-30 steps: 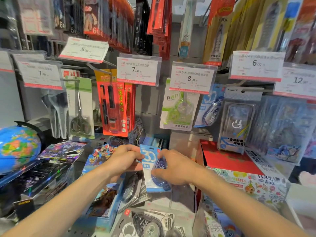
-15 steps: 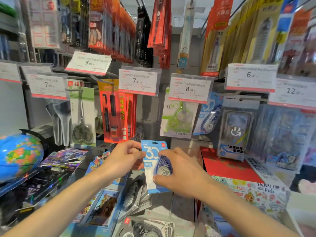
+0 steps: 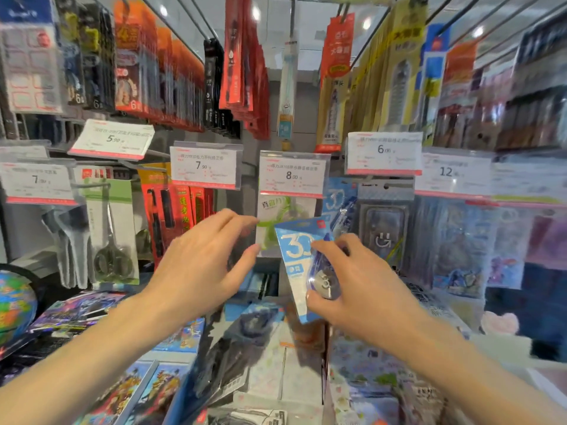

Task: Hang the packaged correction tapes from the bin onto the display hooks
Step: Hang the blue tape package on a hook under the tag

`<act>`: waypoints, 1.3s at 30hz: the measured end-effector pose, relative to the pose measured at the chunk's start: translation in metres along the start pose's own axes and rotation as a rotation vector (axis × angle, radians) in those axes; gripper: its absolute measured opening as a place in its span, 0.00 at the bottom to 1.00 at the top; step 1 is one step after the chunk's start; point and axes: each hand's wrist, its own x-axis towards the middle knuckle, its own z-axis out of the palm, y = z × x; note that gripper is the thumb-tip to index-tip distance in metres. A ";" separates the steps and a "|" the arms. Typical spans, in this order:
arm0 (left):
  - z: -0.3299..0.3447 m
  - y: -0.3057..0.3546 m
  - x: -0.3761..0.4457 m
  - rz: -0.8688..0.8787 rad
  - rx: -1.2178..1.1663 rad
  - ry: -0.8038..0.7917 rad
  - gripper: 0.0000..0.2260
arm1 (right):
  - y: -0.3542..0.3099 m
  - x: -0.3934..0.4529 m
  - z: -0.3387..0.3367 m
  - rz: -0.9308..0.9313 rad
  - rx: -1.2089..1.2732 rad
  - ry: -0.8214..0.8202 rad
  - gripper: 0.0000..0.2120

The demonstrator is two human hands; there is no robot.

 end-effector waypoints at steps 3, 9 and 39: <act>-0.008 0.016 0.019 0.131 0.078 0.096 0.15 | 0.014 -0.008 -0.006 0.032 -0.057 0.035 0.32; -0.013 0.041 0.062 0.298 0.146 0.252 0.17 | 0.027 -0.019 -0.017 0.098 -0.094 0.108 0.30; -0.011 0.054 0.133 0.475 0.058 0.357 0.11 | 0.030 -0.029 -0.034 0.083 -0.065 0.331 0.32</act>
